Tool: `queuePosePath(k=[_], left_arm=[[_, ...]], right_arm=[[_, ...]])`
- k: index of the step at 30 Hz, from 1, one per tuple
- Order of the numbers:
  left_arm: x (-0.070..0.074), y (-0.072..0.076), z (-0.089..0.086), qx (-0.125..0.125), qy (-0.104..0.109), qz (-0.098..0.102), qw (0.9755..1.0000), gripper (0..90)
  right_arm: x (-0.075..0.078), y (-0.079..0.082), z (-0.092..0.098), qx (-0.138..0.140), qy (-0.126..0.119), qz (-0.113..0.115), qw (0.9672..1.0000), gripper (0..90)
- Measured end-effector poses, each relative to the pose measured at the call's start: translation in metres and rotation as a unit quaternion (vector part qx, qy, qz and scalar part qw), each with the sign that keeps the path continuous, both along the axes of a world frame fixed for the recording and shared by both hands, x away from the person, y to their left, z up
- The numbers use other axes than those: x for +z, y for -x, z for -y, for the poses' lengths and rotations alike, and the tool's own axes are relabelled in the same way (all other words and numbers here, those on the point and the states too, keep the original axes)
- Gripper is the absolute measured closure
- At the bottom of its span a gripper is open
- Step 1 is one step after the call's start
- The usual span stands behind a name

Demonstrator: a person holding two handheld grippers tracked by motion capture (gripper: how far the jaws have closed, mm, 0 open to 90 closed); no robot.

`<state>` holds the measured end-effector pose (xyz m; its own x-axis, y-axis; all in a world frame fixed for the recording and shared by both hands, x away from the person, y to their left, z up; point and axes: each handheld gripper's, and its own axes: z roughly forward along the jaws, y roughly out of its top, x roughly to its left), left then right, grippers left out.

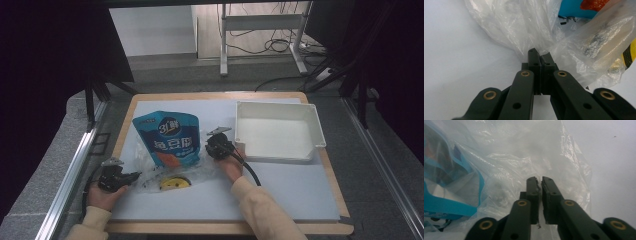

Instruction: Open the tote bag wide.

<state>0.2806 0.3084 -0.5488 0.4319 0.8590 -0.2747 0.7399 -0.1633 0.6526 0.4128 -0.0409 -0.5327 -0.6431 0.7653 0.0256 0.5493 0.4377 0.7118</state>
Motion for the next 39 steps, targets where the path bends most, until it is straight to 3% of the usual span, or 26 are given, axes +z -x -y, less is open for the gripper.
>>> queuePosePath(k=[5,7,11,12,19,24,27,29,35,39], left_arm=[[0.0,0.0,0.0,-0.001,0.0,0.0,1.0,89.7],[0.0,0.0,0.001,0.0,0.0,0.001,1.0,89.7],[0.001,0.0,0.001,-0.001,0.0,0.002,1.0,89.6],[0.001,0.0,0.001,-0.002,0.0,0.002,1.0,89.6],[0.001,0.0,0.002,-0.002,0.0,0.004,1.0,89.5],[0.001,0.0,0.002,-0.001,0.003,0.005,1.0,89.5],[0.002,0.0,0.002,-0.001,0.003,0.005,1.0,89.6],[0.002,0.0,0.002,-0.001,0.003,0.006,1.0,89.6],[0.003,0.0,0.002,-0.001,0.004,0.006,1.0,89.6],[0.004,0.001,0.002,-0.001,0.004,0.006,1.0,89.7]], right_arm=[[0.013,0.005,0.004,-0.008,-0.009,0.022,0.9997,67.6],[0.021,0.007,0.007,-0.011,-0.02,0.034,0.9992,64.5],[0.039,0.011,0.015,-0.005,-0.058,0.036,0.9977,59.3],[0.044,0.014,0.016,-0.004,-0.057,0.042,0.9975,57.9],[0.076,0.034,0.019,-0.003,-0.074,0.074,0.9945,55.9],[0.101,0.05,0.029,0.015,-0.102,0.093,0.9903,63.8],[0.112,0.064,0.033,0.043,-0.107,0.101,0.9882,75.3],[0.116,0.072,0.035,0.06,-0.111,0.094,0.9875,81.2],[0.115,0.093,0.035,0.103,-0.105,0.089,0.985,88.5],[0.102,0.096,0.026,0.122,-0.096,0.072,0.9852,88.6]])
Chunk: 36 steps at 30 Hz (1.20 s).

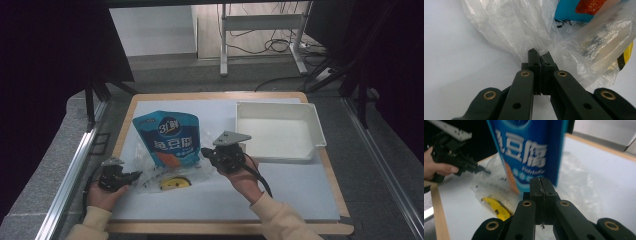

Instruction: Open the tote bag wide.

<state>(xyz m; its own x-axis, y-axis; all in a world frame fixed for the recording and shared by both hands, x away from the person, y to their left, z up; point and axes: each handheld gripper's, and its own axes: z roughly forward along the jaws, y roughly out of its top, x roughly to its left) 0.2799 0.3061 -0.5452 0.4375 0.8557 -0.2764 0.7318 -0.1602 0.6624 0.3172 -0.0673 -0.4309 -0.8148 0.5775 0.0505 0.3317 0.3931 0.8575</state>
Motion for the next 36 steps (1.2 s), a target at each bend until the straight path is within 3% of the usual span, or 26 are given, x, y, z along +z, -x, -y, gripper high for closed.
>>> queuePosePath(k=[6,10,19,29,36], left_arm=[[0.0,0.0,0.0,0.0,0.001,0.002,1.0,89.7],[0.0,0.0,-0.001,0.0,0.001,0.002,1.0,89.7],[0.0,0.0,-0.001,-0.003,-0.001,0.001,1.0,89.7],[0.0,0.001,-0.002,-0.003,0.001,0.003,1.0,89.7],[0.001,0.001,-0.002,-0.005,0.002,0.001,1.0,89.6]], right_arm=[[-0.033,-0.007,-0.022,0.02,0.026,-0.035,0.9988,88.6],[-0.054,-0.015,-0.035,0.018,0.043,-0.057,0.9973,88.6],[-0.086,-0.028,-0.046,0.005,0.092,-0.066,0.9936,88.7],[-0.103,-0.021,-0.051,0.057,0.09,-0.097,0.9895,88.8],[-0.107,-0.014,-0.046,0.07,0.083,-0.107,0.9882,88.9]])
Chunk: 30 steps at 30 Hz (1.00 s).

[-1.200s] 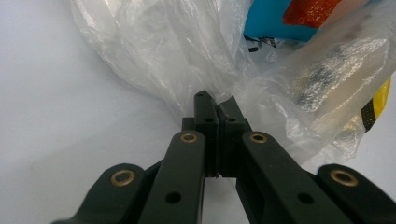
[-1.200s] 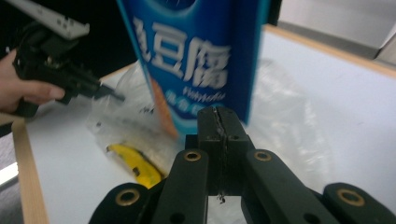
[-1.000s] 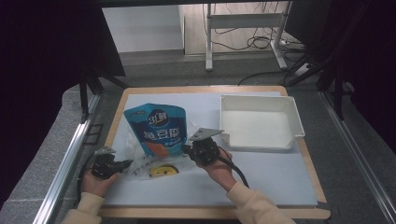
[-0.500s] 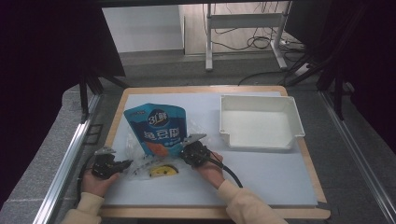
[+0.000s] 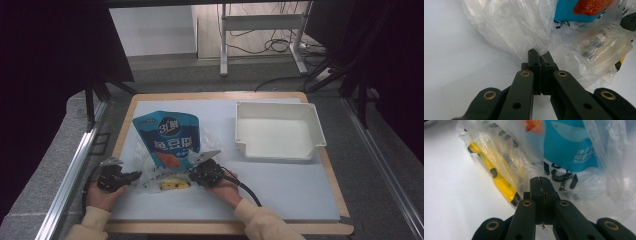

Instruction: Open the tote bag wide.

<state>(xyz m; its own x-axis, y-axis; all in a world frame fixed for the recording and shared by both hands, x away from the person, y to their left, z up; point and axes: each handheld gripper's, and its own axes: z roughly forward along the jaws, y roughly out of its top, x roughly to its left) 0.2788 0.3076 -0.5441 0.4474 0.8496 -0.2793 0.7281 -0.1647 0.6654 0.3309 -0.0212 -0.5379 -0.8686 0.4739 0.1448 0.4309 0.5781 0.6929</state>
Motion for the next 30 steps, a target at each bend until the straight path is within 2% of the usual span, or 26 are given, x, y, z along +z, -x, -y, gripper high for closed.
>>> queuePosePath(k=[11,14,16,18,20,25,30], left_arm=[[0.001,0.001,-0.001,0.0,0.002,0.0,1.0,89.6],[0.0,0.001,0.0,-0.001,0.0,-0.001,1.0,89.6],[0.0,0.001,0.0,-0.001,0.0,-0.001,1.0,89.6],[0.0,0.001,0.0,-0.001,0.0,-0.001,1.0,89.6],[0.0,0.001,0.0,-0.001,0.0,-0.001,1.0,89.5],[0.0,0.001,0.0,-0.001,0.0,-0.001,1.0,89.6],[0.0,0.0,0.001,-0.002,0.0,-0.001,1.0,89.5]], right_arm=[[-0.001,0.01,0.0,0.021,-0.004,-0.002,0.9998,89.0],[0.002,0.009,0.003,0.016,-0.012,-0.004,0.9998,88.9],[0.009,0.007,0.005,0.009,-0.026,0.008,0.9996,89.0],[0.016,0.002,0.005,0.0,-0.03,0.019,0.9994,88.9],[0.019,-0.004,0.004,-0.008,-0.027,0.019,0.9994,88.9],[0.011,-0.014,-0.007,-0.015,-0.013,0.01,0.9998,88.9],[0.002,-0.013,-0.016,-0.005,-0.014,0.0,0.9999,88.9]])
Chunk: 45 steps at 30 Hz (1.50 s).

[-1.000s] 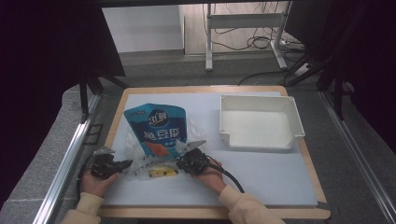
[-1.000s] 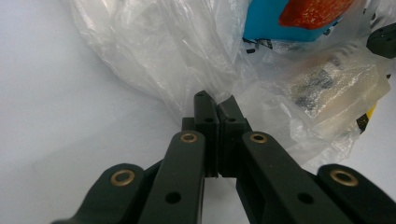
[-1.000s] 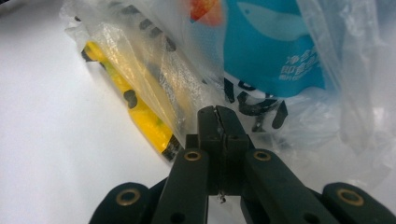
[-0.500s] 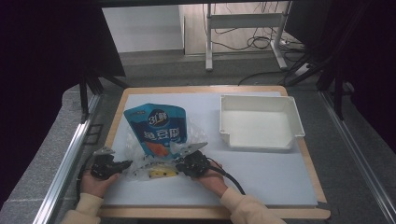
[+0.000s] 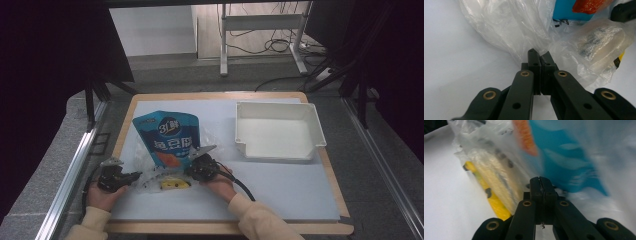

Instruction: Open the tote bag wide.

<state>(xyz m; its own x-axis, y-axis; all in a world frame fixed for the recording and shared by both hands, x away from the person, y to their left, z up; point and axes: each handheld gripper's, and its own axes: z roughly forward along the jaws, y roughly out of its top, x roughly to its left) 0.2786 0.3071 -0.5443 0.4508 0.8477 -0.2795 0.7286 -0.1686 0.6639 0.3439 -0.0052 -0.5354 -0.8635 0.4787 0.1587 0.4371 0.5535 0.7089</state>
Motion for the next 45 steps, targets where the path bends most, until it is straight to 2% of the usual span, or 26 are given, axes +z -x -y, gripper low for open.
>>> queuePosePath(k=[5,10,16,19,23,26,27,30,32,34,36,37,38,39,45], left_arm=[[0.0,0.0,0.0,0.0,0.0,0.0,1.0,89.5],[0.0,0.0,0.0,-0.001,0.001,0.0,1.0,89.5],[0.001,0.0,0.001,-0.001,0.0,0.001,1.0,89.5],[0.001,0.0,0.0,0.001,0.0,0.0,1.0,89.5],[0.001,0.0,0.0,0.0,0.0,0.0,1.0,89.5],[0.001,0.0,0.001,0.0,-0.001,0.001,1.0,89.5],[0.002,0.0,0.001,0.001,0.0,0.001,1.0,89.5],[0.001,0.0,0.002,0.002,0.0,0.002,1.0,89.5],[0.002,-0.001,0.002,0.001,-0.001,0.002,1.0,89.5],[0.002,0.0,0.001,0.001,0.0,0.002,1.0,89.5],[0.002,0.0,0.001,-0.001,-0.002,0.002,1.0,89.5],[0.002,0.0,0.001,0.001,0.0,0.003,1.0,89.5],[0.002,0.0,0.001,0.001,0.0,0.003,1.0,89.5],[0.002,0.0,0.0,-0.001,-0.001,0.002,1.0,89.5],[0.001,-0.001,0.0,-0.001,0.001,0.0,1.0,89.5]], right_arm=[[-0.004,0.012,-0.01,0.027,0.002,-0.006,0.9996,88.9],[-0.006,0.026,-0.008,0.048,0.001,-0.006,0.9988,89.0],[-0.003,0.029,0.002,0.046,-0.006,-0.003,0.9989,88.9],[0.016,0.032,0.014,0.043,-0.028,0.008,0.9987,88.9],[0.059,0.039,0.042,0.029,-0.068,0.044,0.9963,88.9],[0.088,0.04,0.062,0.009,-0.081,0.075,0.9938,88.9],[0.099,0.037,0.07,-0.004,-0.087,0.086,0.9925,88.9],[0.118,0.023,0.083,-0.033,-0.103,0.099,0.9892,88.9],[0.123,0.012,0.084,-0.052,-0.102,0.103,0.9881,88.9],[0.12,0.0,0.079,-0.066,-0.093,0.099,0.9885,88.9],[0.11,-0.013,0.072,-0.08,-0.08,0.08,0.9904,88.9],[0.103,-0.019,0.067,-0.086,-0.065,0.08,0.991,88.9],[0.103,-0.019,0.067,-0.086,-0.065,0.08,0.991,88.9],[0.084,-0.029,0.061,-0.095,-0.055,0.05,0.9927,88.9],[0.044,-0.018,0.058,-0.084,-0.011,0.022,0.9962,88.9]])
